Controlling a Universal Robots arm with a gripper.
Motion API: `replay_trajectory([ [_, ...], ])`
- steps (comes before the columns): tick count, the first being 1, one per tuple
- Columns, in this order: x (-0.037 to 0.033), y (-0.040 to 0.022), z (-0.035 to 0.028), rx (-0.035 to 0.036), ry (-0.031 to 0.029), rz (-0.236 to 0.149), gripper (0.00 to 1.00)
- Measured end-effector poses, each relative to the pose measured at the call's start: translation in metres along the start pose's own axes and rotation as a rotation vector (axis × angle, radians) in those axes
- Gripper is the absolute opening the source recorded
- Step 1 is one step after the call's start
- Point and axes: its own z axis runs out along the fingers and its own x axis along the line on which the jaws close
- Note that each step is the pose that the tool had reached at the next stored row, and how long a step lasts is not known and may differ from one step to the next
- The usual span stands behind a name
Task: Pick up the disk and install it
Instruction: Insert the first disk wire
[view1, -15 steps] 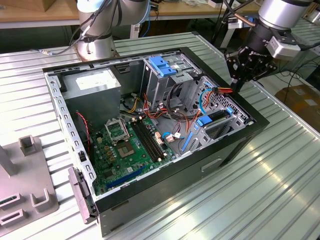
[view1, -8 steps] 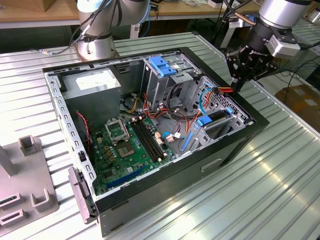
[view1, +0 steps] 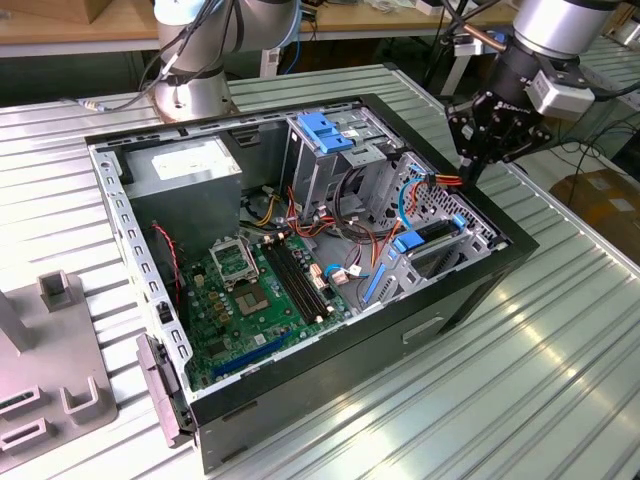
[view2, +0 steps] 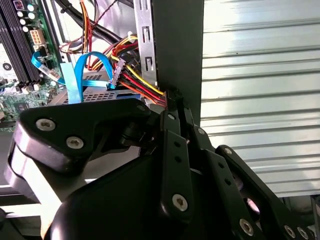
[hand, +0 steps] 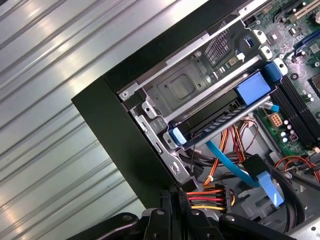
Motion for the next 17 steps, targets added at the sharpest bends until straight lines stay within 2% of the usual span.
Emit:
replay_trajectory([
  [3, -0.0013, 0.0009, 0.0, -0.0006, 0.0003, 0.013, 0.17],
  [7, -0.0023, 0.0015, 0.0001, -0.0025, 0.001, 0.052, 0.17],
  [17, -0.0111, 0.0077, -0.0004, -0.0026, 0.0011, 0.054, 0.17],
])
